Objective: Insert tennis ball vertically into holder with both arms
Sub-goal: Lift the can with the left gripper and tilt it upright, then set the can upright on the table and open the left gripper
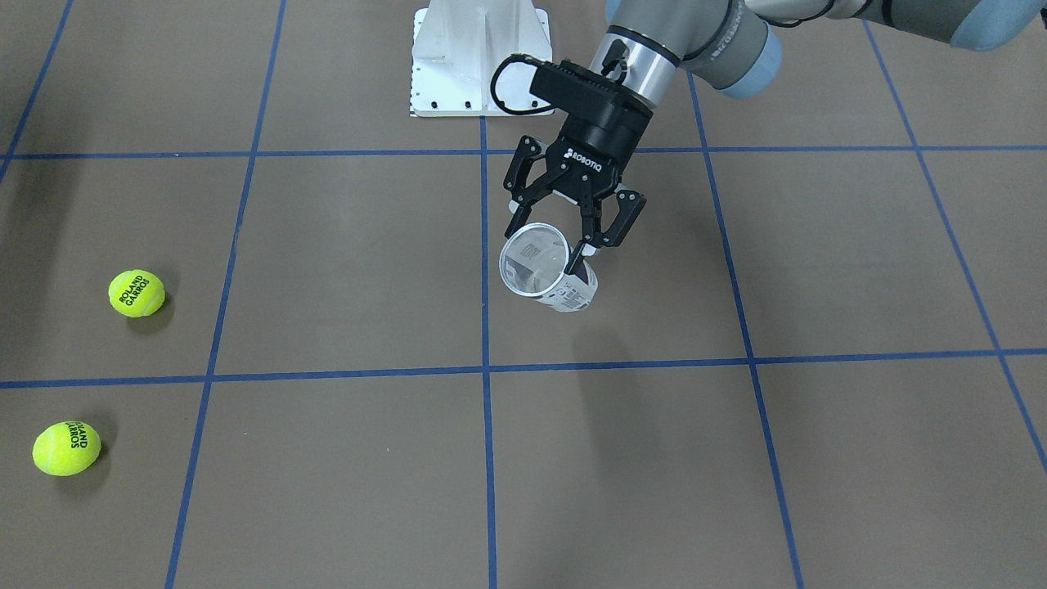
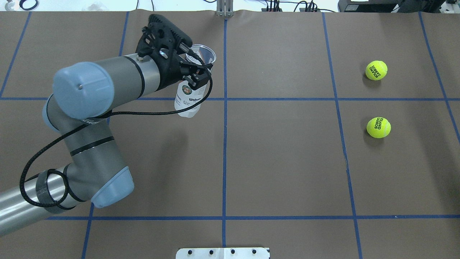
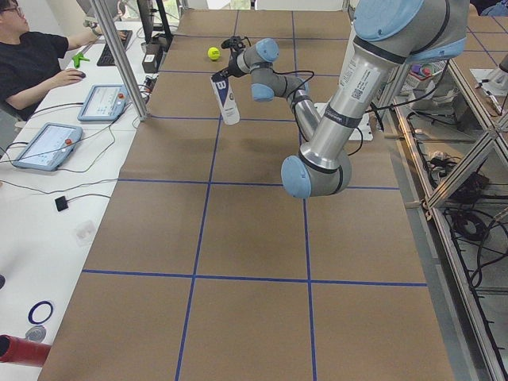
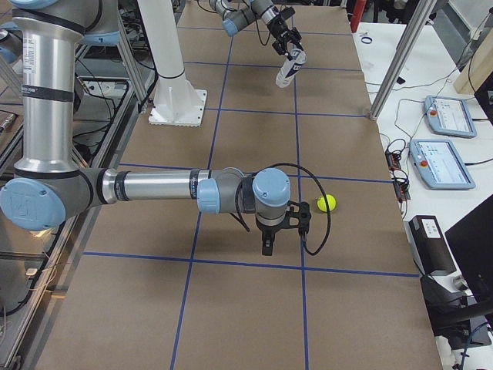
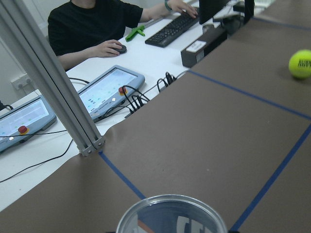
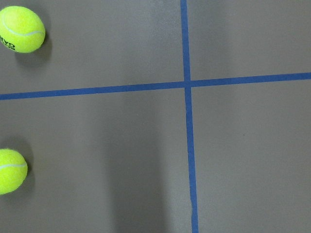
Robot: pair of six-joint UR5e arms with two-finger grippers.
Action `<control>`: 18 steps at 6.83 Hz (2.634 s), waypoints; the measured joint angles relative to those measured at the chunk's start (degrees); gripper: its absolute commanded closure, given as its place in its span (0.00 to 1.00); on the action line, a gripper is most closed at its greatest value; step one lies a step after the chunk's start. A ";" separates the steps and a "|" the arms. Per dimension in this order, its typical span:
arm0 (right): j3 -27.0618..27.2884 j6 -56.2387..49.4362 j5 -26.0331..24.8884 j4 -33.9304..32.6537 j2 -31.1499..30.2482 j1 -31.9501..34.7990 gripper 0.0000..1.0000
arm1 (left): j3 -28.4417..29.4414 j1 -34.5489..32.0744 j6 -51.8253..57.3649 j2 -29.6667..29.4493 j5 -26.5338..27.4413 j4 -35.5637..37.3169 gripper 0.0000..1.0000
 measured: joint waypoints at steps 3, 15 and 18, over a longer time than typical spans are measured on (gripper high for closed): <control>0.17 0.00 0.00 -0.01 0.00 0.00 0.00 | 7.20 1.47 -3.66 5.18 2.81 -27.48 0.68; 0.03 0.00 0.00 -0.11 -0.09 0.00 0.00 | 17.72 10.87 8.26 3.46 13.85 -44.29 0.01; 0.01 -0.06 0.00 -0.14 -0.13 0.00 0.00 | 14.91 10.77 7.73 2.63 13.71 -44.39 0.01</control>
